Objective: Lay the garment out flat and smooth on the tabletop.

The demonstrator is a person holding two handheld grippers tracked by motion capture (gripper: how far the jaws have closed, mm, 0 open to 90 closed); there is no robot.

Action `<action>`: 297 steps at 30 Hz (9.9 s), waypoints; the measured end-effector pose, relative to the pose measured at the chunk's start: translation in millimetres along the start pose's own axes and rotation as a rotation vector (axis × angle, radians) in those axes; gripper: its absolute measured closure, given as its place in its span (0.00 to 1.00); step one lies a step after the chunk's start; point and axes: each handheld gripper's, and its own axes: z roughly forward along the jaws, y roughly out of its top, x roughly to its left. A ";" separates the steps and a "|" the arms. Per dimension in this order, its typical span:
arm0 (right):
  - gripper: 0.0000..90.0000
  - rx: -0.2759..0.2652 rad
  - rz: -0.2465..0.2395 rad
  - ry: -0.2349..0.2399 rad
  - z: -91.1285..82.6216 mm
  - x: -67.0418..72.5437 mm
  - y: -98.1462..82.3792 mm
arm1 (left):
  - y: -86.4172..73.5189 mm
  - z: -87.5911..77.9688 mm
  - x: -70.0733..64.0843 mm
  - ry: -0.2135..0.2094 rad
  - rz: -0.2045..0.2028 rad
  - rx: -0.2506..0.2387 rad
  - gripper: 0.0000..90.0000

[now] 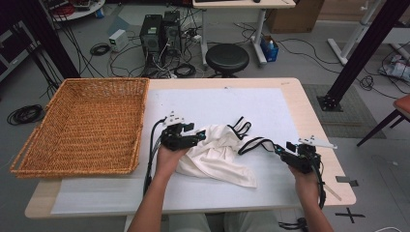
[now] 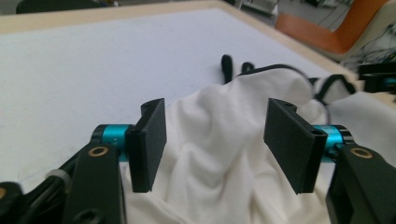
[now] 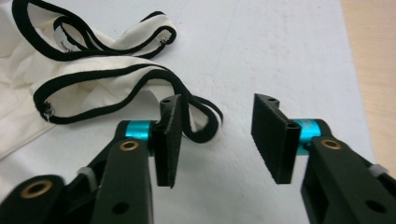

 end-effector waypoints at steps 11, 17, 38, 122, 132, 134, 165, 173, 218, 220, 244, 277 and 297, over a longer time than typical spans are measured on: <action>0.51 0.043 -0.014 0.032 -4.5 15.5 -6.1 | -15.3 39.0 0.0 0.033 0.042 0.261 0.95; 0.55 0.088 -0.103 0.131 6.0 48.7 -0.2 | -8.9 17.3 12.5 0.099 -0.019 0.140 0.97; 1.00 0.180 -0.196 0.230 33.1 72.5 -10.5 | -7.0 -33.6 9.2 0.125 -0.053 -0.109 0.58; 0.91 0.044 0.069 -0.026 81.5 9.8 49.5 | -48.3 -57.2 -9.2 0.119 -0.113 0.022 0.54; 0.45 0.006 0.007 0.022 23.3 2.7 29.9 | -33.6 0.4 -5.8 0.137 -0.091 0.101 0.44; 0.39 0.063 0.012 0.050 17.4 -1.7 21.0 | -34.0 15.7 -2.3 0.147 -0.115 0.137 0.42; 0.85 0.151 -0.181 0.086 -5.0 10.0 2.7 | -37.4 -50.9 4.2 0.183 -0.163 -0.023 0.51; 0.62 0.258 -0.258 0.146 53.1 51.2 12.0 | -48.2 -24.1 16.0 0.194 -0.235 0.121 0.69; 0.97 0.108 -0.159 0.136 -45.7 28.5 -46.0 | -97.3 -95.8 -61.7 0.117 -0.053 -0.035 0.97; 0.97 0.101 -0.157 0.143 -55.2 24.0 -51.9 | -107.3 -109.9 -69.7 0.087 -0.036 -0.076 0.97; 0.76 0.202 -0.132 0.092 -7.5 10.3 -27.2 | -78.7 -40.4 -61.1 0.127 -0.062 0.163 0.55; 0.99 0.159 -0.187 0.098 -12.9 29.5 -39.9 | -100.1 -81.5 -48.3 0.227 -0.167 0.121 0.96; 0.99 0.056 -0.181 0.256 -130.4 18.8 -88.2 | -132.4 -153.7 -89.9 0.000 -0.163 -0.076 0.72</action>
